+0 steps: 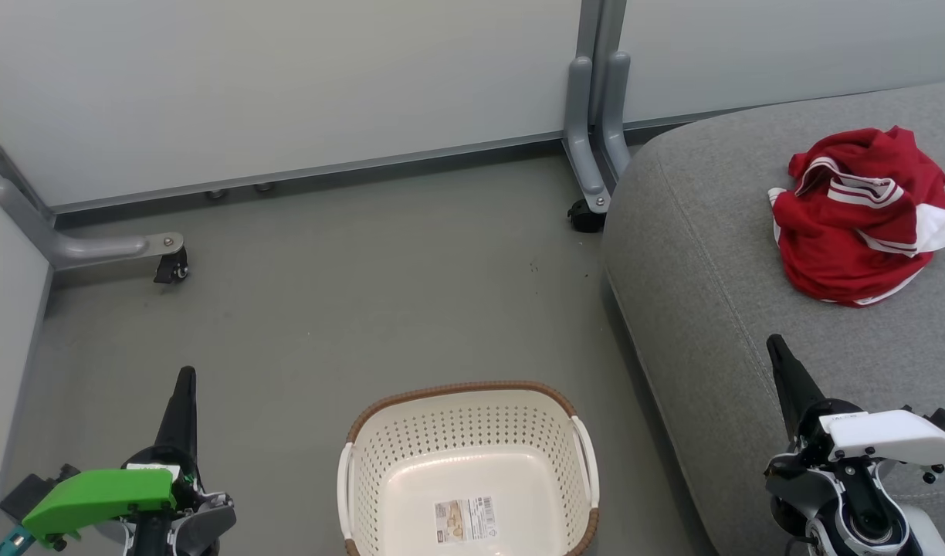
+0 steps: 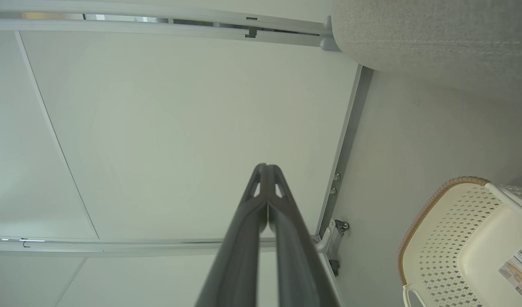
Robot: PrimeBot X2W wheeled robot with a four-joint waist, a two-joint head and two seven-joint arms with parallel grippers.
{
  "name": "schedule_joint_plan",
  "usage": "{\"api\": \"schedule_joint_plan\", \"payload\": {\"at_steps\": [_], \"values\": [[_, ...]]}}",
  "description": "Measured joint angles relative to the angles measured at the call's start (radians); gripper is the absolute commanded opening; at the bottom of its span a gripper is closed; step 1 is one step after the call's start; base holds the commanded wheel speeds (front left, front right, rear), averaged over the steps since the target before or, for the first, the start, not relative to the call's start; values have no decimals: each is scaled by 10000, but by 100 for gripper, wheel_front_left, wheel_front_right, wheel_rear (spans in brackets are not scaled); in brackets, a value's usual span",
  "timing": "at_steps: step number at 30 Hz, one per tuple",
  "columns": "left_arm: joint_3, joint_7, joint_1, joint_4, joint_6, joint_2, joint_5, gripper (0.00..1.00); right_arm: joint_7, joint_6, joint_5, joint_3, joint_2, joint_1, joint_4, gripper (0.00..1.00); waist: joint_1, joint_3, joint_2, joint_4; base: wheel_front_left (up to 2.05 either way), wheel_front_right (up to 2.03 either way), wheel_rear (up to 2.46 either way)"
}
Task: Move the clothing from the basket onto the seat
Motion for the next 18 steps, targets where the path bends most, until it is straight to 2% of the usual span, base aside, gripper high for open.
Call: {"api": "schedule_joint_plan", "payload": {"at_steps": [18], "values": [[146,251,-273,132,-42,-10,-826,0,270,0,903,-253,31,-151,58,0,0,116,0,23,0,0,0]]}}
